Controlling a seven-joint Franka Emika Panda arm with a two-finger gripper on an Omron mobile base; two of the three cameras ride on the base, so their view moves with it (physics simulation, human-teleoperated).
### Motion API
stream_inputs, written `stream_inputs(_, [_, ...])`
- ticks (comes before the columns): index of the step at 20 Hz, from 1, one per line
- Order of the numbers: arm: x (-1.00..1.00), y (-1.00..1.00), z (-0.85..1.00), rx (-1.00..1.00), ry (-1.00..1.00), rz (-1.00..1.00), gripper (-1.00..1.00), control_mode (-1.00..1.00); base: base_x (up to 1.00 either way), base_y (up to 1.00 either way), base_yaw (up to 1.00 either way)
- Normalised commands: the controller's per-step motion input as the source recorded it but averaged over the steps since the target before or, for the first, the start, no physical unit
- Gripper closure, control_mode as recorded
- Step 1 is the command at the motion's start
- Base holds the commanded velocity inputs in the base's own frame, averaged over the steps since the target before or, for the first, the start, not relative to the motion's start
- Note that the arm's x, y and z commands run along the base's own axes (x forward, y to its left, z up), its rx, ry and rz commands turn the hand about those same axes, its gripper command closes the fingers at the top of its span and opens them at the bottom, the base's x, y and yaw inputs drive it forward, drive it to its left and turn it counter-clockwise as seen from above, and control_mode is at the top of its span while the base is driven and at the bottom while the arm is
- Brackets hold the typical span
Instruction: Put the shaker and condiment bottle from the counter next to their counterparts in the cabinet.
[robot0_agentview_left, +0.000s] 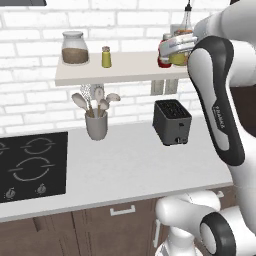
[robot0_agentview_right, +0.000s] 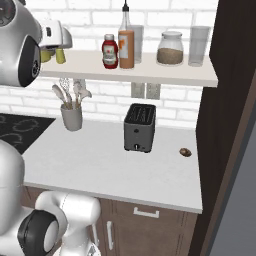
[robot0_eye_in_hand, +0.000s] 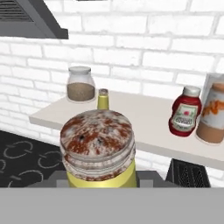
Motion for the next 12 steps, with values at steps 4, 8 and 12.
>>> stream_inputs(4, [0.06,0.01,-0.12,0.13,-0.01,0.0,1.0,-1.0,0.0,0.0,0.0])
stream_inputs(8, [0.01,0.23,-0.35,0.0,-0.03,0.04,1.0,-1.0,0.0,0.0,0.0])
stream_inputs(12, [0.13,0.38,-0.3,0.0,-0.05,0.0,1.0,-1.0,0.0,0.0,0.0])
